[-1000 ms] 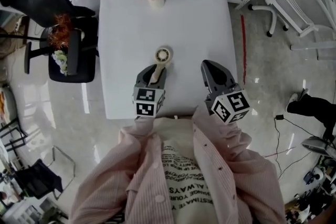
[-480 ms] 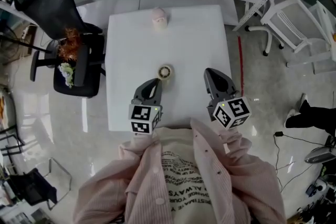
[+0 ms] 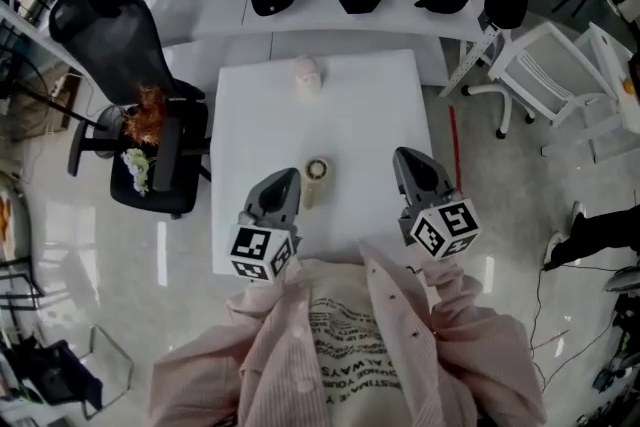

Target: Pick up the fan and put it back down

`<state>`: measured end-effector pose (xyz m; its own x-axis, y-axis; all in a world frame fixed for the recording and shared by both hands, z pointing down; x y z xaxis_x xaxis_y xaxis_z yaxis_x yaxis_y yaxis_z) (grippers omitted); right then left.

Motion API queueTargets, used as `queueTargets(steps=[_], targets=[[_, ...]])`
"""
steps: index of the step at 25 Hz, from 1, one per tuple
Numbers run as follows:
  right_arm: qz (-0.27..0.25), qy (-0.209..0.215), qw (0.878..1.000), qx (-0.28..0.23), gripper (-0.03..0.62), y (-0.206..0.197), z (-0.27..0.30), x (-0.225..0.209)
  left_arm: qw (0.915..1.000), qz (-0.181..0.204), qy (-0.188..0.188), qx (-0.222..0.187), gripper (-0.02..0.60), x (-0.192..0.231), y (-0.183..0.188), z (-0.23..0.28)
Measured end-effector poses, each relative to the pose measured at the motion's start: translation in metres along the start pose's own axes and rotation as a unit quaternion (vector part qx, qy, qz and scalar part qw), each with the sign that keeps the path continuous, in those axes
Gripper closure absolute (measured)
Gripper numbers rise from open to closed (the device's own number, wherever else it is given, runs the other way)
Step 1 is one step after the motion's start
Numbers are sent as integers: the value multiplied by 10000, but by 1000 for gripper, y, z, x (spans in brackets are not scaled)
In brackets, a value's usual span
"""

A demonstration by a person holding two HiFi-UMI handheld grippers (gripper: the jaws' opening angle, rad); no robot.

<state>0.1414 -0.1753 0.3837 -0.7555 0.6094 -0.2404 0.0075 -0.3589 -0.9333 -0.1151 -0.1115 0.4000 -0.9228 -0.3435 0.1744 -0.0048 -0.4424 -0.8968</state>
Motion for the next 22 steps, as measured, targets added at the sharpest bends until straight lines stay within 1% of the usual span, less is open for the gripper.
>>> queueTargets(steps=[2, 12, 17, 22], targets=[[-12, -7, 10000, -82, 594, 6, -3, 1, 9999, -32, 3, -108, 580, 3, 6, -7], [-97, -17, 9989, -457, 594, 28, -8, 1, 9976, -60, 260, -633, 580, 19, 30, -36], [-194, -31, 9979, -618, 594, 42, -7, -2, 9965, 70, 367, -749, 580, 27, 42, -42], [-269, -64, 9975, -656, 594, 46, -8, 0, 9955, 219, 472, -794, 580, 30, 46, -47]])
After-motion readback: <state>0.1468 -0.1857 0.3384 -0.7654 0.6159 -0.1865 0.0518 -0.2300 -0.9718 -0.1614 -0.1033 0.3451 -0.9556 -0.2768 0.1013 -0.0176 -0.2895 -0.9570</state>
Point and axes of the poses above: the fingertips, and each gripper's own axes: z forward along the fingers, x to its left, y out of its top, the point moved 7 cm from there along -z, backward along the fingers, and after that the axes turned 7 degrees about x, right-handed, at the moved point
